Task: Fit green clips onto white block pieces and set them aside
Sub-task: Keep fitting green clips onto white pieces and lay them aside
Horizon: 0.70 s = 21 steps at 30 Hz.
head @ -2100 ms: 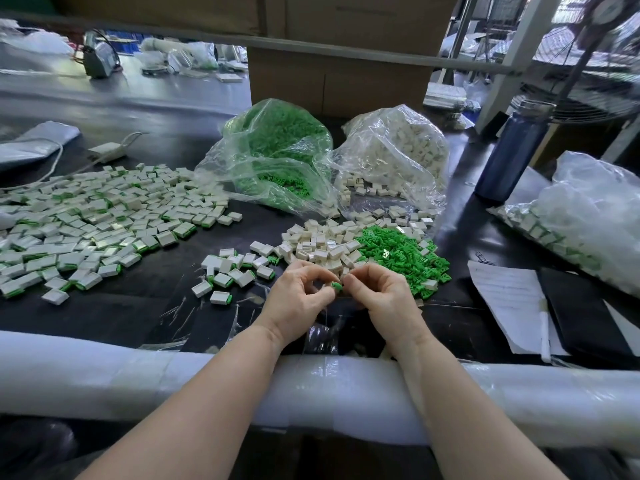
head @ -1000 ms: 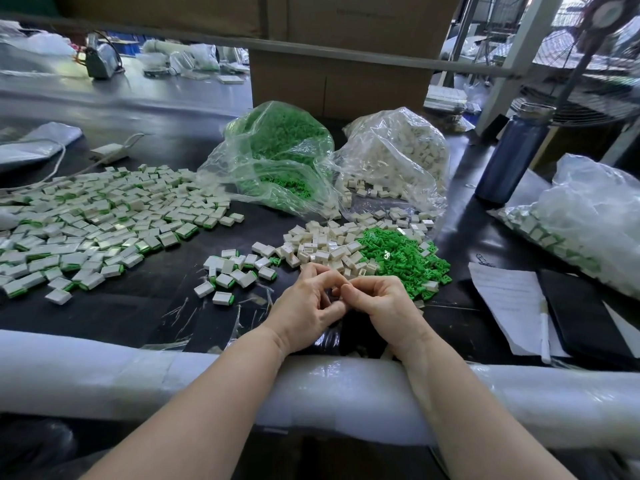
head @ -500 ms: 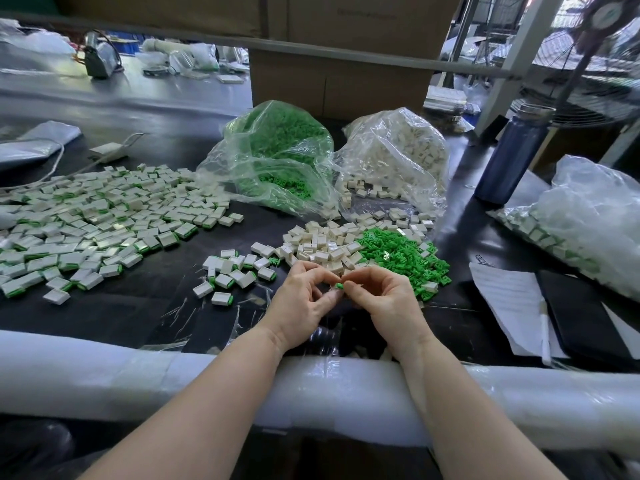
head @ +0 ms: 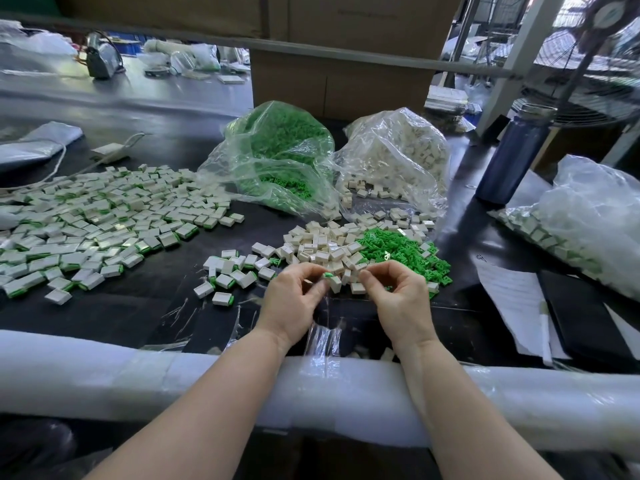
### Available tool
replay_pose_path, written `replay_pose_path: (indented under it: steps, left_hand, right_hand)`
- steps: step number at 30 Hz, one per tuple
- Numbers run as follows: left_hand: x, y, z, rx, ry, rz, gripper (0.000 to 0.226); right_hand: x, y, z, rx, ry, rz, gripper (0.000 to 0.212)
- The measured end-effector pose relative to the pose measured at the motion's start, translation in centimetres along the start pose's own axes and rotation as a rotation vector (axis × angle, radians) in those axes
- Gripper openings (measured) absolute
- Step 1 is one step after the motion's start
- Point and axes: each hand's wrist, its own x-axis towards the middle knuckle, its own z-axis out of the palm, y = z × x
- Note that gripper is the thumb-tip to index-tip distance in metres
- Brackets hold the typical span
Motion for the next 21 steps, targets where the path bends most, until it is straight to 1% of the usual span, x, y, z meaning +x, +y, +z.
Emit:
replay_pose_path:
  steps: [4, 6, 8, 10, 14, 18, 21]
  left_hand:
    - [0.01, -0.05, -0.15, 0.065, 0.223, -0.036, 0.020]
    - [0.10, -0.13, -0.19, 0.111, 0.305, -0.036, 0.021]
    - [0.17, -0.29, -0.27, 0.163, 0.344, -0.056, 0.023]
    - [0.24, -0.50, -0.29, 0.229, 0.356, -0.095, 0.023]
    - [0.29, -0.57, -0.09, 0.326, 0.322, -0.173, 0.029]
    - [0.29, -0.44, 0.02, 0.414, 0.267, -0.231, 0.030]
    - [0.20, -0.32, 0.17, 0.518, 0.228, -0.264, 0.029]
  right_hand:
    - [0.37, 0.65, -0.35, -0.106, 0.199, 0.033, 0.012]
    - [0.50, 0.87, -0.44, -0.167, 0.255, 0.056, 0.012]
    - [0.51, 1.01, -0.47, -0.217, 0.275, 0.064, 0.011]
    - [0.50, 1.06, -0.49, -0.252, 0.280, 0.071, 0.008]
    - [0.56, 1.02, -0.48, -0.348, 0.267, 0.110, 0.004]
    - [0.51, 1.00, -0.44, -0.474, 0.240, 0.150, 0.008]
    - [0.52, 1.05, -0.31, -0.605, 0.179, 0.194, 0.012]
